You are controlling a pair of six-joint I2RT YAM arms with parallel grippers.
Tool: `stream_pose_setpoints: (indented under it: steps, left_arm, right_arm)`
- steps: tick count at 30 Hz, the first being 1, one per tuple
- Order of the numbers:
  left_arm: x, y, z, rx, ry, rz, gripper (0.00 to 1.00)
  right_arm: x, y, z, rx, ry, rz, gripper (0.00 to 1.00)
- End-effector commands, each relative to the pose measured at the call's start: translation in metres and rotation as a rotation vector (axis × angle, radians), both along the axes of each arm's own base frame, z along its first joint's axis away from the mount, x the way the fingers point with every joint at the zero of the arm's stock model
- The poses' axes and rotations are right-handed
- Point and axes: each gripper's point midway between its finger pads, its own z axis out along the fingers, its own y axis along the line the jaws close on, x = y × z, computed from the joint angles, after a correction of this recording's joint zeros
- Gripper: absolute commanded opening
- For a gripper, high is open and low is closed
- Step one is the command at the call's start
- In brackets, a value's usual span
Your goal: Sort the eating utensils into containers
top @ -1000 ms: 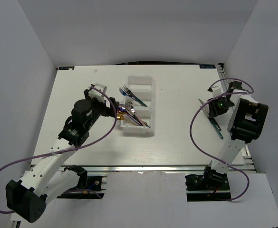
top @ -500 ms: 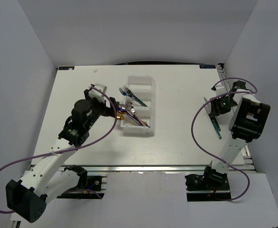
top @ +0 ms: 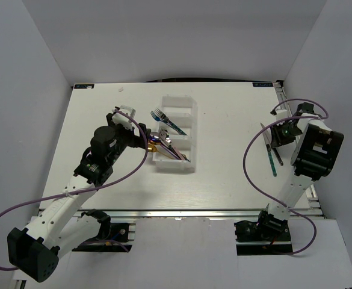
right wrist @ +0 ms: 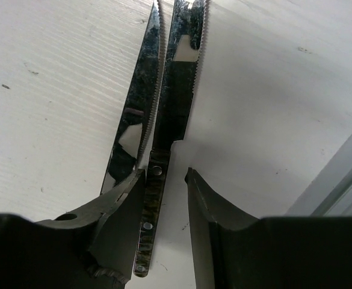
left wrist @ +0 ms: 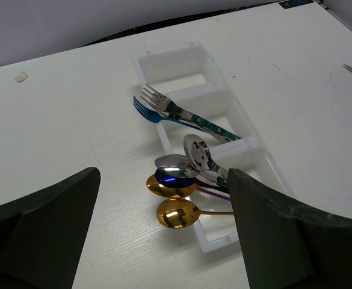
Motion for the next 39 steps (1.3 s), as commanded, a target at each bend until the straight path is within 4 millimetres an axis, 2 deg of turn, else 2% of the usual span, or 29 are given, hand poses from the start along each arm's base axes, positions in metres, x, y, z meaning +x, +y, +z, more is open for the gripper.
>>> stream_pose_setpoints:
  steps: [1,8,12,13,17,22,27,30,31,32,34,39]
  left_arm:
    - [-0.001,0.001,0.010,-0.014,-0.021,0.000,0.98]
    - [0.000,0.001,0.009,-0.011,-0.019,-0.001,0.98]
    - [0.000,0.001,0.009,-0.011,-0.019,-0.001,0.98]
    - [0.000,0.001,0.010,-0.011,-0.021,-0.002,0.98]
    - [0.000,0.000,0.009,-0.014,-0.016,-0.005,0.98]
    - [0.000,-0.002,0.008,-0.019,-0.012,-0.013,0.98]
    - [-0.001,-0.005,0.008,-0.026,-0.012,-0.029,0.98]
    - [-0.004,-0.009,0.011,-0.054,-0.026,-0.049,0.98]
    - [-0.009,-0.018,0.013,-0.069,-0.030,-0.107,0.98]
    - [-0.009,-0.022,0.019,-0.093,-0.050,-0.122,0.98]
    - [-0.012,-0.031,0.020,-0.128,-0.035,-0.166,0.98]
    - [-0.020,-0.061,0.038,-0.220,0.019,-0.310,0.96]
  right_arm:
    - [0.007,-0.019,0.001,-0.065,-0.016,-0.025,0.40]
    - [0.007,-0.018,0.000,-0.053,-0.016,-0.016,0.36]
    - [-0.004,-0.014,-0.008,-0.082,0.007,0.018,0.44]
    - [-0.010,-0.012,-0.014,-0.088,0.016,0.023,0.45]
    - [-0.023,-0.012,-0.019,-0.121,0.009,0.033,0.44]
    - [-0.031,-0.018,-0.018,-0.183,-0.014,0.043,0.32]
    - [-0.029,-0.012,-0.023,-0.150,-0.014,0.045,0.14]
    - [-0.022,-0.006,-0.019,-0.107,-0.035,0.040,0.02]
    - [-0.019,-0.004,-0.017,-0.091,-0.041,0.037,0.00]
    - [-0.014,-0.001,-0.012,-0.070,-0.058,0.040,0.00]
    - [-0.009,0.003,-0.006,-0.043,-0.077,0.036,0.00]
    - [0.009,0.021,0.027,0.049,-0.166,0.050,0.00]
